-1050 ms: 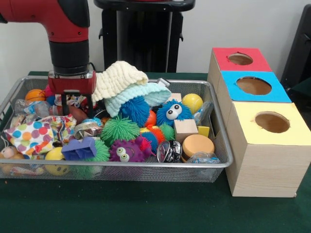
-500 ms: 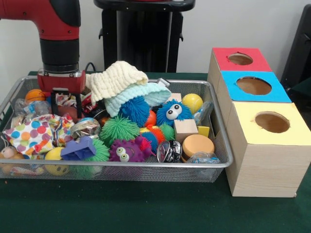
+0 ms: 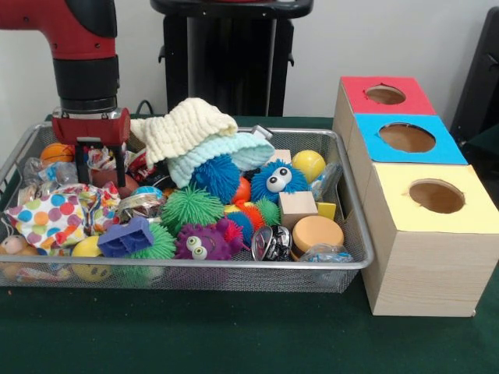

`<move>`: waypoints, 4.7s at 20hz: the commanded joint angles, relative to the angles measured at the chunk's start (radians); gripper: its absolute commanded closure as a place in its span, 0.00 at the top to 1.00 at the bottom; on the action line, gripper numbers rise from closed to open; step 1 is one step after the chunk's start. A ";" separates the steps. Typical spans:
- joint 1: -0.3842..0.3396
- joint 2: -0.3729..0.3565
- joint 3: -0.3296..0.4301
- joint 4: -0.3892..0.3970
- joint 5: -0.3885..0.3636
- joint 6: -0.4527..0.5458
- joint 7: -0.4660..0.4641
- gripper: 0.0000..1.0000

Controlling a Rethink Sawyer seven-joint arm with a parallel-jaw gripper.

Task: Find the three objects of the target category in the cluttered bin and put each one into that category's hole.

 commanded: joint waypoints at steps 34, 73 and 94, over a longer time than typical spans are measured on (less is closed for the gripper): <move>-0.046 0.030 0.018 -0.068 -0.085 0.073 -0.131 1.00; -0.411 0.208 0.262 -0.155 -0.167 0.238 -0.601 1.00; -0.229 0.132 0.144 -0.081 -0.196 0.179 -0.405 1.00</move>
